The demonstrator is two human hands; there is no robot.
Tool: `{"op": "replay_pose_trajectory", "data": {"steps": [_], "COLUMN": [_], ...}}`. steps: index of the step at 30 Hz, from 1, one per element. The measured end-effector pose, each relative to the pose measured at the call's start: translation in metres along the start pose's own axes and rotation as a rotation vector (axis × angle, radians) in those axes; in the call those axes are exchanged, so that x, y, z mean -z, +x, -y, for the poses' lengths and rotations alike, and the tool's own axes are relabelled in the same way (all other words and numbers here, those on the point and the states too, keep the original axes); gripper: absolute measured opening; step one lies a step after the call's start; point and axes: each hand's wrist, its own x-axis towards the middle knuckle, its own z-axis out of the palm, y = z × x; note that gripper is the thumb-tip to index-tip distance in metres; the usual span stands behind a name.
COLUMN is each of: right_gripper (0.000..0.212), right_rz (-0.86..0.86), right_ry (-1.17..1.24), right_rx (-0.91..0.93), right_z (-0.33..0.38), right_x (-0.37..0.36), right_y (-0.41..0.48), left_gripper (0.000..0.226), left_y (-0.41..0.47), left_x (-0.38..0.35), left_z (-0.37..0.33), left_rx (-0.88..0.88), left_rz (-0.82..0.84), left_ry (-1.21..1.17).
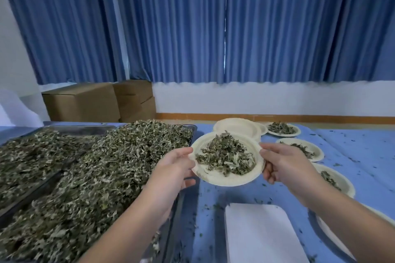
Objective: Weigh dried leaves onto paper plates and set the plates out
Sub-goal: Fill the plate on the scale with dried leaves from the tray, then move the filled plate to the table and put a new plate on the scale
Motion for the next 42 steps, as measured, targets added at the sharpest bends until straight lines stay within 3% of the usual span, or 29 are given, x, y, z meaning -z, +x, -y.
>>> {"op": "replay_pose_trajectory", "data": {"steps": [6, 14, 19, 22, 26, 32, 42], "right_gripper": [0.019, 0.011, 0.013, 0.005, 0.012, 0.017, 0.016], "right_rz": [0.059, 0.127, 0.229, 0.244, 0.232, 0.132, 0.032], "right_ry": [0.095, 0.131, 0.138, 0.147, 0.189, 0.279, 0.137], "right_rx": [0.0, -0.28, -0.469, -0.523, -0.549, -0.577, -0.783], "right_z": [-0.008, 0.047, 0.078, 0.087, 0.088, 0.063, -0.047], "right_x": [-0.038, -0.029, -0.014, -0.007, 0.001, -0.001, -0.023], "right_y": [0.099, 0.165, 0.206, 0.235, 0.285, 0.362, 0.425], "left_gripper": [0.034, 0.037, 0.037, 0.034, 0.034, 0.026, 0.022], "left_y": [0.091, 0.152, 0.189, 0.218, 0.262, 0.316, 0.354], "left_x": [0.015, -0.017, -0.035, -0.044, -0.06, -0.068, -0.065], "left_z": [-0.002, -0.056, -0.098, -0.115, -0.129, -0.124, -0.06], "left_rx": [-0.06, 0.123, 0.186, 0.22, 0.221, 0.243, 0.377], "left_rz": [-0.163, -0.302, -0.29, -0.283, -0.245, -0.353, -0.347], "left_ry": [0.041, -0.048, 0.015, 0.002, -0.119, -0.185, -0.166]}}
